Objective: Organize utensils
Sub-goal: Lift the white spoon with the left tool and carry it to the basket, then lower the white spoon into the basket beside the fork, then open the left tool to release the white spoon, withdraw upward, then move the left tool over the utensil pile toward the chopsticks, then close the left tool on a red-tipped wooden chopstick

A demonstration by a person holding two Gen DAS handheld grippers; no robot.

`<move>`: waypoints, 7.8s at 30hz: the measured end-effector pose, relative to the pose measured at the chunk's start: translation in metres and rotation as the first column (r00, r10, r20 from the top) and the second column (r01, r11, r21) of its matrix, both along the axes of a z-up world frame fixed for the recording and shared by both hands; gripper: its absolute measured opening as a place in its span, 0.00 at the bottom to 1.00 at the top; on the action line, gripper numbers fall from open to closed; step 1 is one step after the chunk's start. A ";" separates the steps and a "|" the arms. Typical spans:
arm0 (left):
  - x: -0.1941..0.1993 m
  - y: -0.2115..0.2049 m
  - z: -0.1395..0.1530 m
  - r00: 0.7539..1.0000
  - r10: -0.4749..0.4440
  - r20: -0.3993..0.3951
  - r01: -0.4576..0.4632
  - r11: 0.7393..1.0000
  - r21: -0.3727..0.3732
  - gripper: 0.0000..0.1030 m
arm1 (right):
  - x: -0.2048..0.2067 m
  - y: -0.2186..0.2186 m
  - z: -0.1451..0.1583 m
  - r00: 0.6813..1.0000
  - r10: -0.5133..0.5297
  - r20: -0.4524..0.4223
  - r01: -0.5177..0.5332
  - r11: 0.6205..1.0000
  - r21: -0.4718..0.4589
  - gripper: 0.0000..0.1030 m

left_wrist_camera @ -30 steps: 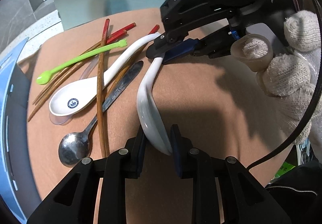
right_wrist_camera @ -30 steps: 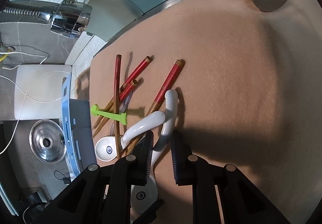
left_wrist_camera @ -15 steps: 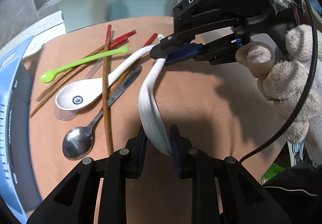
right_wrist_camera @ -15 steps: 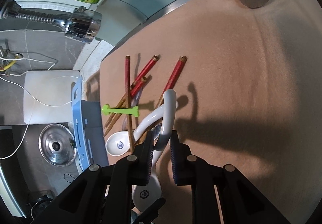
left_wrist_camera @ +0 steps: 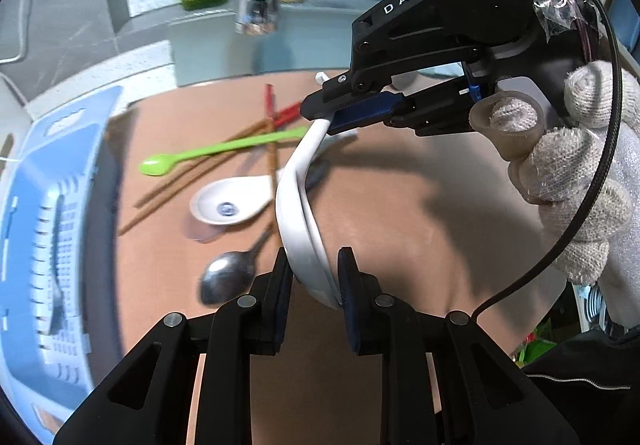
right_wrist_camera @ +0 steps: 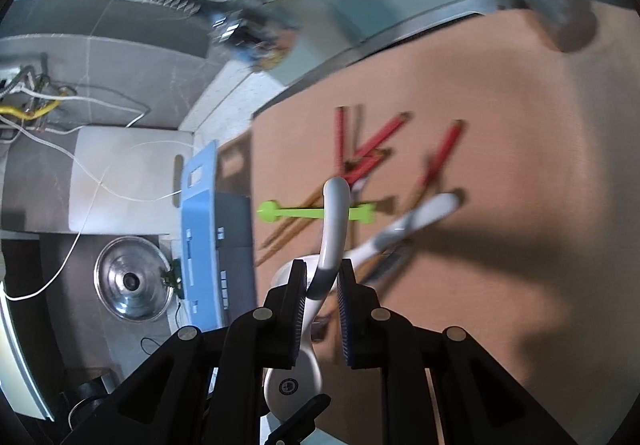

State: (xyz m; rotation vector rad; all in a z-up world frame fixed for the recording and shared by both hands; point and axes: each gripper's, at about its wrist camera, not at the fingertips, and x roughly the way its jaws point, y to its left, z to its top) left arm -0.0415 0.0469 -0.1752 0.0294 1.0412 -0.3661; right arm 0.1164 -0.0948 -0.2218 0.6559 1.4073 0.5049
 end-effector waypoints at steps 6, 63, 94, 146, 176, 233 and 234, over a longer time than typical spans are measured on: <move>-0.005 0.039 0.012 0.998 0.057 0.031 -0.056 0.998 -0.004 0.21 | 0.002 0.047 0.015 0.998 0.052 0.032 -0.052 0.998 0.022 0.13; 0.015 0.213 -0.057 0.926 0.356 -0.128 -0.354 0.934 0.035 0.22 | 0.021 0.316 -0.043 0.907 0.422 0.003 -0.406 0.874 -0.266 0.13; 0.018 0.219 -0.060 0.899 0.406 -0.167 -0.401 0.914 0.066 0.24 | 0.023 0.327 -0.057 0.902 0.431 -0.021 -0.419 0.866 -0.273 0.25; 0.027 0.017 -0.030 0.996 0.010 -0.092 -0.009 1.000 0.009 0.35 | -0.025 -0.065 -0.010 0.993 0.015 0.114 -0.002 0.994 -0.110 0.36; 0.168 0.050 -0.017 0.997 -0.001 -0.078 0.016 0.983 0.184 0.24 | 0.022 0.039 -0.035 0.993 0.084 0.085 -0.088 0.995 0.045 0.17; 0.124 0.037 -0.058 0.984 0.005 -0.178 0.015 0.994 0.112 0.23 | 0.019 -0.004 -0.044 0.999 -0.003 0.037 0.005 0.999 -0.054 0.08; 0.125 0.037 -0.058 0.984 0.005 -0.177 0.017 0.993 0.119 0.23 | 0.019 -0.003 -0.045 1.000 -0.005 0.031 0.006 0.999 -0.047 0.08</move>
